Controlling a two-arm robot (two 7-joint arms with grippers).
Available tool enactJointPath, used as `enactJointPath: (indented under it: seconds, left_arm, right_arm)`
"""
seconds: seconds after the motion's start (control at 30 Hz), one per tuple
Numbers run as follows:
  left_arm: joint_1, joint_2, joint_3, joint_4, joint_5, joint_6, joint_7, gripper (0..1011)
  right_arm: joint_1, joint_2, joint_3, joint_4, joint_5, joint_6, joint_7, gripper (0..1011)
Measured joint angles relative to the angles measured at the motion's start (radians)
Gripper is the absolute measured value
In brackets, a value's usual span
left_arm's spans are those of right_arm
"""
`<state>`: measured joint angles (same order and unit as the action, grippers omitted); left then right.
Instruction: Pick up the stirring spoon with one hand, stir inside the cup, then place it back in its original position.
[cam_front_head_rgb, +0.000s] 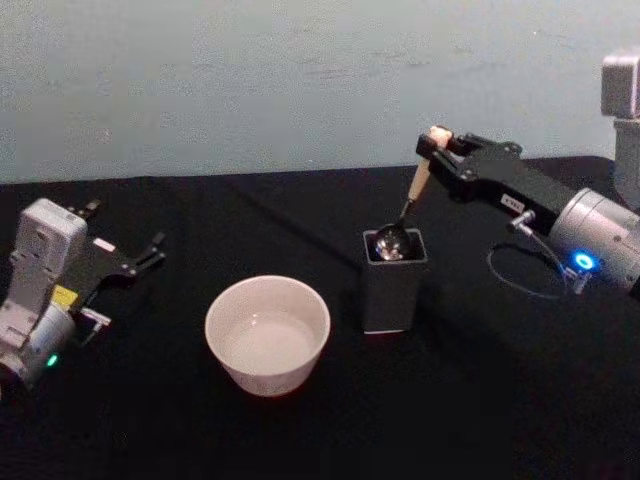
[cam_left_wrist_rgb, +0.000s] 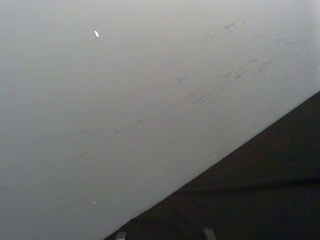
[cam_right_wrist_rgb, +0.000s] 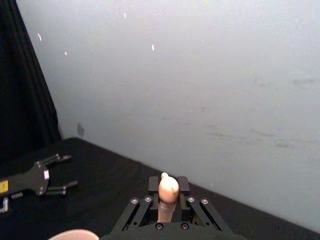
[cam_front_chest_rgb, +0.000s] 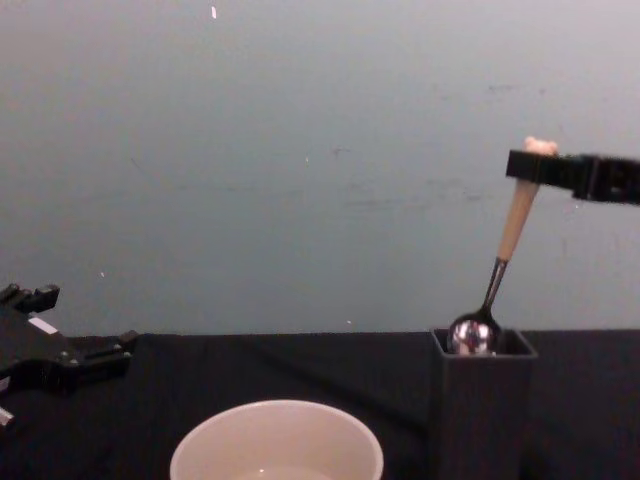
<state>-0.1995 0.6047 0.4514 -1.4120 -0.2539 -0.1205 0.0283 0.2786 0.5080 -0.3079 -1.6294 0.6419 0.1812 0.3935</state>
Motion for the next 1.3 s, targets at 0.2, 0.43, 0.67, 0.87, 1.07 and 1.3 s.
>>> enactJointPath:
  seconds: [0.2, 0.43, 0.67, 0.87, 1.07, 1.3]
  left_arm:
    - [0.0, 0.0, 0.0, 0.0, 0.0, 0.0, 0.0, 1001]
    - [0.0, 0.0, 0.0, 0.0, 0.0, 0.0, 0.0, 1002]
    - [0.0, 0.0, 0.0, 0.0, 0.0, 0.0, 0.0, 1001]
    - [0.0, 0.0, 0.0, 0.0, 0.0, 0.0, 0.0, 1001]
    - [0.0, 0.0, 0.0, 0.0, 0.0, 0.0, 0.0, 1002]
    - [0.0, 0.0, 0.0, 0.0, 0.0, 0.0, 0.0, 1001]
  right_arm:
    - [0.015, 0.0, 0.004, -0.015, 0.024, -0.004, -0.01, 221]
    - [0.029, 0.003, 0.009, -0.035, 0.065, 0.009, -0.021, 221]
    - [0.041, 0.003, -0.001, -0.059, 0.101, 0.028, -0.034, 221]
    - [0.044, 0.004, -0.047, -0.08, 0.103, 0.031, -0.038, 221]
    - [0.041, 0.002, -0.099, -0.093, 0.081, 0.031, -0.042, 221]
    - [0.038, -0.013, -0.15, -0.099, 0.052, 0.04, -0.053, 221]
